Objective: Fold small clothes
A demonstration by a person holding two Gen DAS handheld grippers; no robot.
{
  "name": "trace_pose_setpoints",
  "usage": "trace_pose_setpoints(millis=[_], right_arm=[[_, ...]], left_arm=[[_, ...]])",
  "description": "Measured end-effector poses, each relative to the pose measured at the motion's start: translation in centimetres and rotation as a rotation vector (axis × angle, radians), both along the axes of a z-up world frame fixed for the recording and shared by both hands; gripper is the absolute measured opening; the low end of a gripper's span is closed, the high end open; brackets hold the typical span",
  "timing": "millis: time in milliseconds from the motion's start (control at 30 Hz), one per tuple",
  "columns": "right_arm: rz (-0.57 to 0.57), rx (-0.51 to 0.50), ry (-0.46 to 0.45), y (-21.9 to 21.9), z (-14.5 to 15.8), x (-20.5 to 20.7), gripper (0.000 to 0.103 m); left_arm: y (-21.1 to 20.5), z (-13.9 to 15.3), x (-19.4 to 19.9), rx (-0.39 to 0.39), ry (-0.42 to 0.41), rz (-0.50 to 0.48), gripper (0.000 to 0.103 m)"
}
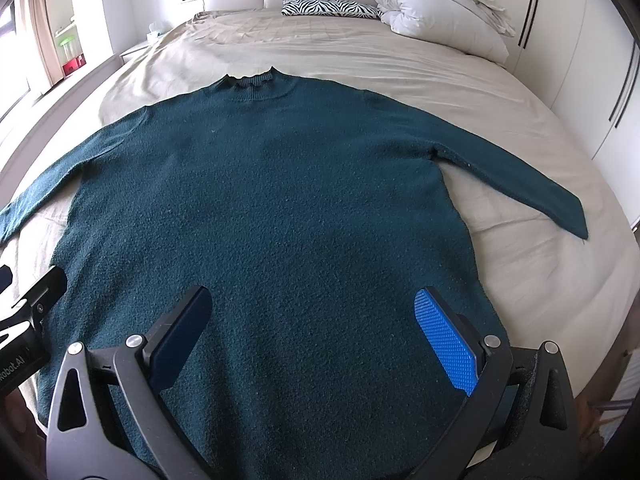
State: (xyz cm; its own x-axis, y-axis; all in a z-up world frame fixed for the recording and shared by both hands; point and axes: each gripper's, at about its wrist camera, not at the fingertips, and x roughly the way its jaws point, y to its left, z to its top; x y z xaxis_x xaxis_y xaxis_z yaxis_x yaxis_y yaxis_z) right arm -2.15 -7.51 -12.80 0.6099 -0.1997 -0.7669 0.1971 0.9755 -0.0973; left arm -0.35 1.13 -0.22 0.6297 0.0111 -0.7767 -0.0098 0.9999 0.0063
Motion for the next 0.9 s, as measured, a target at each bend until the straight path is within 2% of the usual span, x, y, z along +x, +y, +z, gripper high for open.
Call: trace_pose_setpoints(millis=[900], right_arm=[[-0.001,0.01,-0.006,-0.08,-0.08,-0.08,0.103]], left_arm=[[-0.07,0.1,0.04,0.003,-0.003,0.001,0.103]])
